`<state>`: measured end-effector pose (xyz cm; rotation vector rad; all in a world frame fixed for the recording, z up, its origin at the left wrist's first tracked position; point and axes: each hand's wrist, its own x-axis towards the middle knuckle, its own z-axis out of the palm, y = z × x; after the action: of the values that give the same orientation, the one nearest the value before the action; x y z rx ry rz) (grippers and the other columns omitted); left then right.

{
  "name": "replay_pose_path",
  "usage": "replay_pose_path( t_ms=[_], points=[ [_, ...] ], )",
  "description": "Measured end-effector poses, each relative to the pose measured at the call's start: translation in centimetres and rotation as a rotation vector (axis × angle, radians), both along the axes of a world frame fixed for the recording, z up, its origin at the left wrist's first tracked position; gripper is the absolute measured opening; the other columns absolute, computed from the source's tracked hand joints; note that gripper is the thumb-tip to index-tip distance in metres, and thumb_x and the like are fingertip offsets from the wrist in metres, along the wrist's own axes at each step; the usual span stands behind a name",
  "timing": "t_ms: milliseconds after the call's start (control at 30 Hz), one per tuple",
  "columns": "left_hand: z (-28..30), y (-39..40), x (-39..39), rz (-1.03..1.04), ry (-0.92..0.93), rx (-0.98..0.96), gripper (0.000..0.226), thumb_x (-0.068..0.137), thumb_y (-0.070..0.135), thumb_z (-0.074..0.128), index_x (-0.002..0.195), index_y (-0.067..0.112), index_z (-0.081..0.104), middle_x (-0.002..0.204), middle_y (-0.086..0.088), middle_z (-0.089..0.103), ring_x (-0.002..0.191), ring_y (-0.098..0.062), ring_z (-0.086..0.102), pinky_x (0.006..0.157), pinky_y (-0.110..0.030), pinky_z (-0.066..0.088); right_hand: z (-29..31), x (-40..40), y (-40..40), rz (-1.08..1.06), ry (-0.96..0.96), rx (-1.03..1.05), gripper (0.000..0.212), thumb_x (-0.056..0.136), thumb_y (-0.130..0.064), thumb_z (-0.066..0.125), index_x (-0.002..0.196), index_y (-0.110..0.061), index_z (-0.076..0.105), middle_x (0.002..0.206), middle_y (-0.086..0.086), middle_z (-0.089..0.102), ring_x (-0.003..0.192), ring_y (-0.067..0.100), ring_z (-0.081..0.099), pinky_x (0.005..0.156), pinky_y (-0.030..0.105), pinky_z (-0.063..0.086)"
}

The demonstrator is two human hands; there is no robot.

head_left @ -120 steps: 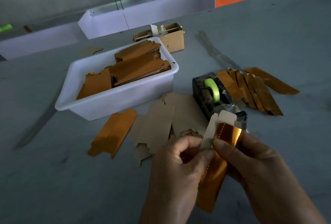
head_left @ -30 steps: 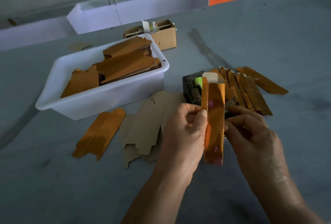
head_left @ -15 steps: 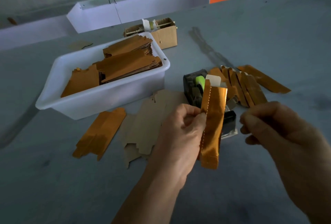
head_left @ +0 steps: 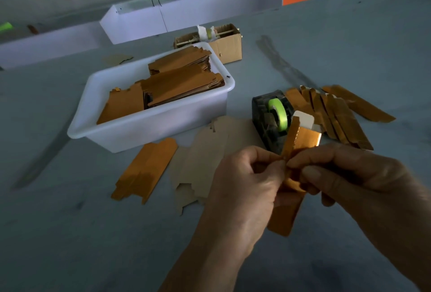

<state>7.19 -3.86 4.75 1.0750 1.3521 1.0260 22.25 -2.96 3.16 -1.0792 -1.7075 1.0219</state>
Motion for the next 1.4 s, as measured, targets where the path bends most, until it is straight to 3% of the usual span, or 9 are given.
replay_pose_path(
  t_ms=[200, 467, 633, 767, 1000, 1100, 1200, 1333, 1400],
  points=[
    [0.5, -0.3, -0.3, -0.038, -0.109, -0.040, 0.009, 0.088, 0.006, 0.065, 0.082, 0.011, 0.069, 0.077, -0.004, 0.075, 0.072, -0.015, 0.074, 0.067, -0.027, 0.060, 0.0, 0.0, 0.2, -0.028, -0.029, -0.020, 0.059, 0.063, -0.052, 0.063, 0.117, -0.065, 0.042, 0.079, -0.008, 0.070, 0.065, 0.005, 0.064, 0.054, 0.013, 0.049],
    [0.7, -0.6, -0.5, -0.100, -0.143, -0.078, 0.008, 0.088, 0.004, 0.062, 0.092, 0.008, 0.068, 0.085, -0.005, 0.075, 0.079, -0.017, 0.074, 0.073, -0.027, 0.060, 0.4, -0.4, 0.1, -0.080, -0.117, -0.065, 0.056, 0.052, -0.060, 0.052, 0.106, -0.058, 0.040, 0.078, -0.017, 0.070, 0.067, 0.001, 0.065, 0.054, 0.022, 0.050],
    [0.5, -0.7, -0.4, -0.080, -0.136, -0.062, 0.006, 0.089, 0.012, 0.063, 0.093, 0.009, 0.067, 0.085, -0.004, 0.076, 0.077, -0.017, 0.074, 0.072, -0.028, 0.060, 1.1, -0.9, -0.2, -0.140, -0.226, -0.033, 0.047, 0.061, -0.050, 0.056, 0.103, -0.055, 0.036, 0.077, -0.028, 0.066, 0.068, -0.008, 0.062, 0.056, 0.016, 0.042],
    [0.1, -0.7, -0.1, -0.045, -0.081, -0.015, 0.010, 0.093, 0.012, 0.058, 0.089, 0.011, 0.067, 0.081, -0.004, 0.075, 0.072, -0.018, 0.074, 0.069, -0.030, 0.061, 0.8, -1.1, -0.3, -0.200, -0.282, -0.009, 0.058, 0.072, -0.032, 0.068, 0.116, -0.051, 0.035, 0.078, -0.032, 0.064, 0.072, -0.012, 0.059, 0.058, 0.014, 0.039],
    [-0.4, -1.2, 0.5, 0.049, 0.027, 0.121, 0.012, 0.090, 0.013, 0.061, 0.081, 0.018, 0.068, 0.072, 0.000, 0.074, 0.066, -0.015, 0.073, 0.058, -0.029, 0.060, 1.0, -1.7, -0.7, -0.287, -0.444, 0.056, 0.067, 0.070, -0.035, 0.071, 0.129, -0.039, 0.040, 0.079, -0.038, 0.060, 0.078, -0.022, 0.053, 0.053, 0.007, 0.031],
    [-0.5, -1.5, 0.8, 0.090, 0.027, 0.174, 0.014, 0.089, 0.009, 0.062, 0.079, 0.016, 0.068, 0.068, 0.000, 0.073, 0.065, -0.015, 0.072, 0.054, -0.020, 0.055, 1.2, -1.9, -1.0, -0.347, -0.490, 0.093, 0.066, 0.066, -0.035, 0.073, 0.126, -0.031, 0.046, 0.057, -0.020, 0.061, 0.073, -0.018, 0.056, 0.050, 0.009, 0.029],
    [-0.7, -1.8, 0.5, 0.085, 0.031, 0.182, 0.014, 0.090, 0.009, 0.060, 0.081, 0.016, 0.067, 0.069, -0.001, 0.073, 0.066, -0.016, 0.072, 0.056, -0.023, 0.057, 1.3, -1.9, -1.1, -0.372, -0.553, 0.105, 0.069, 0.062, -0.047, 0.071, 0.122, -0.019, 0.052, 0.051, -0.016, 0.054, 0.042, -0.002, 0.051, 0.044, 0.012, 0.028],
    [-0.1, -2.0, -0.4, 0.044, 0.028, 0.183, 0.012, 0.091, 0.012, 0.060, 0.083, 0.017, 0.068, 0.076, -0.003, 0.073, 0.070, -0.018, 0.073, 0.066, -0.036, 0.061, 1.7, -1.6, -1.5, -0.376, -0.480, 0.026, 0.061, 0.053, -0.070, 0.050, 0.098, -0.030, 0.061, 0.052, -0.004, 0.054, 0.043, 0.008, 0.051, 0.043, 0.017, 0.031],
    [0.1, -2.0, -0.4, 0.030, 0.041, 0.178, 0.009, 0.090, 0.020, 0.062, 0.083, 0.021, 0.068, 0.079, -0.004, 0.073, 0.072, -0.019, 0.073, 0.067, -0.040, 0.062, 1.7, -1.7, -1.5, -0.268, -0.210, -0.098, 0.045, 0.050, -0.066, 0.054, 0.084, -0.039, 0.066, 0.075, -0.020, 0.066, 0.065, -0.002, 0.063, 0.053, 0.016, 0.039]
  ],
)
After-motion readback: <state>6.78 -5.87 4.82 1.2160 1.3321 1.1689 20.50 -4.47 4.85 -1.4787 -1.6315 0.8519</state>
